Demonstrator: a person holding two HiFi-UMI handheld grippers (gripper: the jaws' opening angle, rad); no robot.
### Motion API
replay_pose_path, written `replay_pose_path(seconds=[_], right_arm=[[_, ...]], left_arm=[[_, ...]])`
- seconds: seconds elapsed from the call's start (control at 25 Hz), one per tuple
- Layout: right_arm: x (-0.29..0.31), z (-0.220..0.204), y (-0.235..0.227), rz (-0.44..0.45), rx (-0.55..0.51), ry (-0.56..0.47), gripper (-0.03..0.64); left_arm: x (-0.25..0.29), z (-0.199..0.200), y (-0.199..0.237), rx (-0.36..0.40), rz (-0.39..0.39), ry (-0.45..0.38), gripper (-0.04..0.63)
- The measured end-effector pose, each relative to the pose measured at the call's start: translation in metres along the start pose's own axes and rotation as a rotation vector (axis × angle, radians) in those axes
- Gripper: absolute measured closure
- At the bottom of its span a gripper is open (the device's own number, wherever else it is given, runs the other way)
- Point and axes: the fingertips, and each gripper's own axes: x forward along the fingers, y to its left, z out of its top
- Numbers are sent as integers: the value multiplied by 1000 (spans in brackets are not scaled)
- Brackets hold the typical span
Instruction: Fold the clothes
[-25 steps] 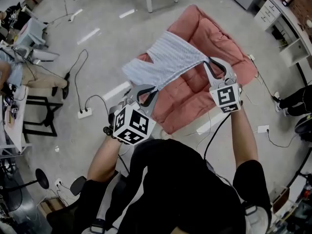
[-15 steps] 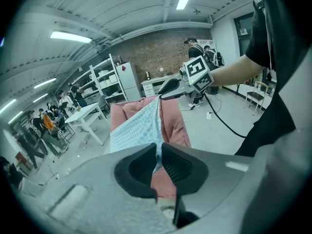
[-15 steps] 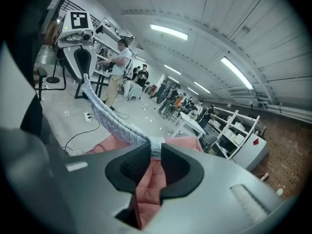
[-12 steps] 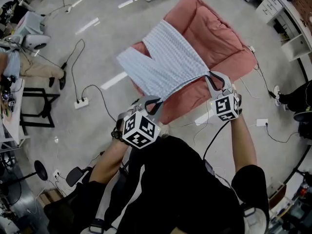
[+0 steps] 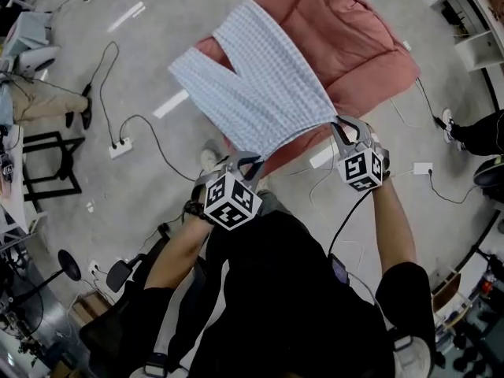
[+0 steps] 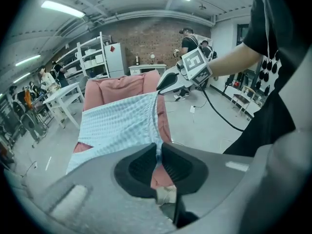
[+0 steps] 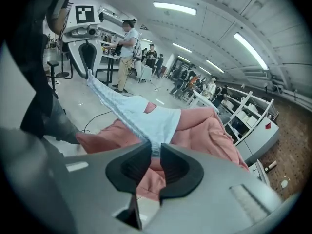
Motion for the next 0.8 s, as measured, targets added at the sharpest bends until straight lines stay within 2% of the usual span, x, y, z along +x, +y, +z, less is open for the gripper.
replay_pose_path(seconds=[0.2,0.44,0.64,0.8], right_arm=[[5,-26,16,18,-56,58,554],[1,-63,41,60,-168,131,558],[0,-83,60,95,-240,176,566],[-2,-98,69,122,-282,214,572]], left_arm=[[25,-14,-24,-5,-88,22,552],[48,-28,-61,49,-177,69,552],[54,-36,-79,47,-249,79,554],[61,-37,-102,76,-324,95,554]])
